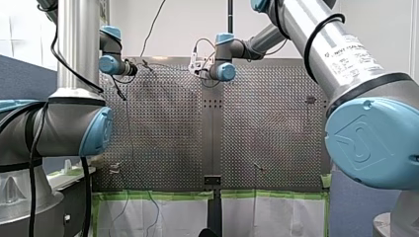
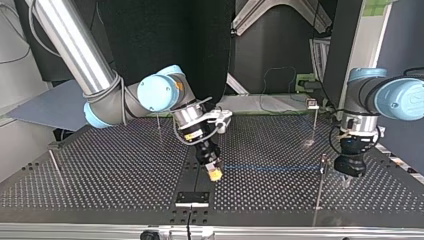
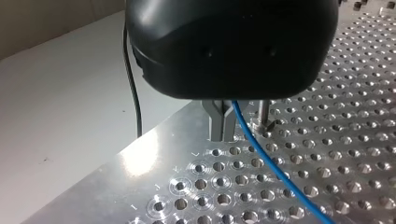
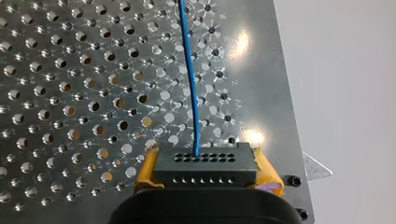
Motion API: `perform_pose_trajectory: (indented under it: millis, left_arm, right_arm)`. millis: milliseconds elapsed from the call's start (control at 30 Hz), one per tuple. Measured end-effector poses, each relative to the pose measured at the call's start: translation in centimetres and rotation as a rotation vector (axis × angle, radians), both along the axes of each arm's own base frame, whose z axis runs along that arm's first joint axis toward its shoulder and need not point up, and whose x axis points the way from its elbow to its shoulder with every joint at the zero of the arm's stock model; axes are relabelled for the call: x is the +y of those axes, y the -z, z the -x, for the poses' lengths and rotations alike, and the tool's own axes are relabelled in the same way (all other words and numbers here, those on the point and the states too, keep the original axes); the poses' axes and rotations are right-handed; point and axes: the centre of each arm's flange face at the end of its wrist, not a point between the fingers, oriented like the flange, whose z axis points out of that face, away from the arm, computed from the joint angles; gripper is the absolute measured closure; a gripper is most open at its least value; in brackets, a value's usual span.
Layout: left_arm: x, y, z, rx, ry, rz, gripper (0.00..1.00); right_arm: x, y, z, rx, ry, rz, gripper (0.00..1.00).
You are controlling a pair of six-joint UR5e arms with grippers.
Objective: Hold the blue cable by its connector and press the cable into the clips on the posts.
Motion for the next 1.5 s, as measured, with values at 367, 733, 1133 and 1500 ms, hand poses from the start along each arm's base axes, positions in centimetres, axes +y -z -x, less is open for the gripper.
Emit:
perform_pose_trajectory:
  millis: [367,733,1133,1500]
  left_arm:
    - [-0.1,0.1,0.0,0.004,0.01,-0.019,0.2]
    - [0.6,0.9,0.8,0.084,-0.085,-0.064,0.0]
    - [0.2,1.5,2.0,0.176,-0.103,-0.087,0.0]
    - [-0.6,1.1,4.5,0.235,-0.097,-0.116,0.0]
  right_arm:
    - [0.3,0.1,-0.2,0.003,-0.005,-0.003,1.0]
    - [0.4,0.1,-0.2,0.006,-0.006,-0.006,1.0]
    - [0.4,0.1,-0.2,0.008,-0.006,-0.009,1.0]
    - [0.4,0.1,-0.2,0.009,-0.006,-0.008,1.0]
